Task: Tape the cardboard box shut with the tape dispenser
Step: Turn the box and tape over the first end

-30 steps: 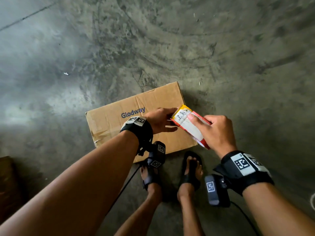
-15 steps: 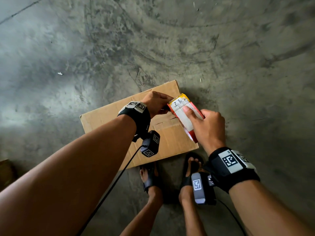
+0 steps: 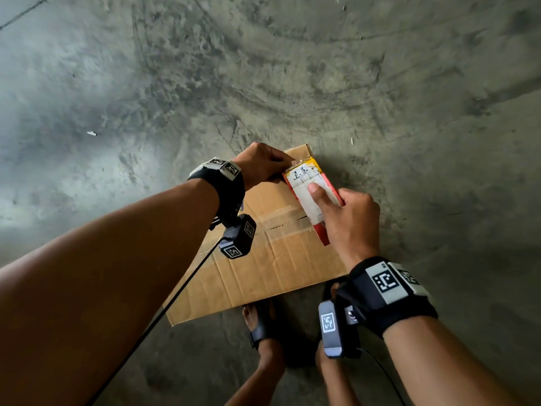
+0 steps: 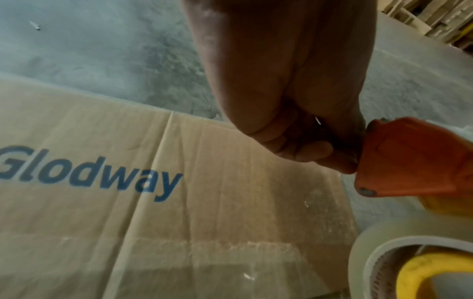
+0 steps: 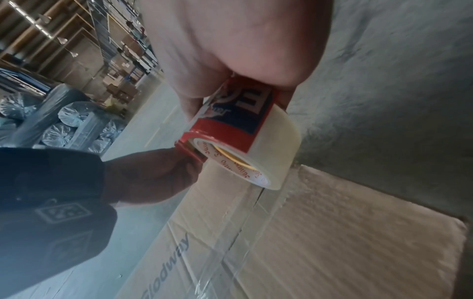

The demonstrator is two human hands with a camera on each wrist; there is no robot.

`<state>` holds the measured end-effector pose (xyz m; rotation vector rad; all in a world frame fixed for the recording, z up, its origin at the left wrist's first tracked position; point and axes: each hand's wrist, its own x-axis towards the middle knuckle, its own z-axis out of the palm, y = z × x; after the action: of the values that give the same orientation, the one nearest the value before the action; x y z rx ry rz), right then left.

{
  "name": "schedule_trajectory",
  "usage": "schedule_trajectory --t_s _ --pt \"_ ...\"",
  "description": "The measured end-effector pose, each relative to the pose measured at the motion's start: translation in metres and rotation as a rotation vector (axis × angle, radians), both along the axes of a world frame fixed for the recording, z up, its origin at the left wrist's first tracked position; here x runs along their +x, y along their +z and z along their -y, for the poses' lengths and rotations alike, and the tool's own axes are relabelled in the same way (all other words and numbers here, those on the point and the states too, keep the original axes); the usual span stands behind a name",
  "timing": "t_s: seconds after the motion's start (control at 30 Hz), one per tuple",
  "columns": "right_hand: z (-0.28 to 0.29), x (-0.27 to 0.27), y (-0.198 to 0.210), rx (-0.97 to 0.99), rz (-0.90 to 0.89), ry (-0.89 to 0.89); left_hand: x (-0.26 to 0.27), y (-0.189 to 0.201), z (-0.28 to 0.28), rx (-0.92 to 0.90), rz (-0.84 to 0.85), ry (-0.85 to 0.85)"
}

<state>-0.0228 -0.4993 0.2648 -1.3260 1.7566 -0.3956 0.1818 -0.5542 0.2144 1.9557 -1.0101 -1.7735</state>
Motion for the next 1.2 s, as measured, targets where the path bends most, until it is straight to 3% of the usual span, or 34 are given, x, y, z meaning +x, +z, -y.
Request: schedule_trajectory --t_s 0.13,0.43,1.0,1.2 --pt "-0.001 0.004 -0.004 -0.002 0.031 0.005 0.008 0.001 0.018 -0.054 0.074 -0.126" --pt "-0.029 -0.014 -0.011 0.035 -0.006 -0.066 0.023 -0.015 0.063 -0.151 0.235 -0.223" --pt "-0.021 -0.004 -0.026 0.075 -0.086 -0.054 0.005 -0.040 0.057 -0.116 0.294 -0.089" --pt "-0.020 0.000 -0.024 0.073 -0.068 -0.081 -0.004 -0.046 0.053 -0.094 0.456 -0.169"
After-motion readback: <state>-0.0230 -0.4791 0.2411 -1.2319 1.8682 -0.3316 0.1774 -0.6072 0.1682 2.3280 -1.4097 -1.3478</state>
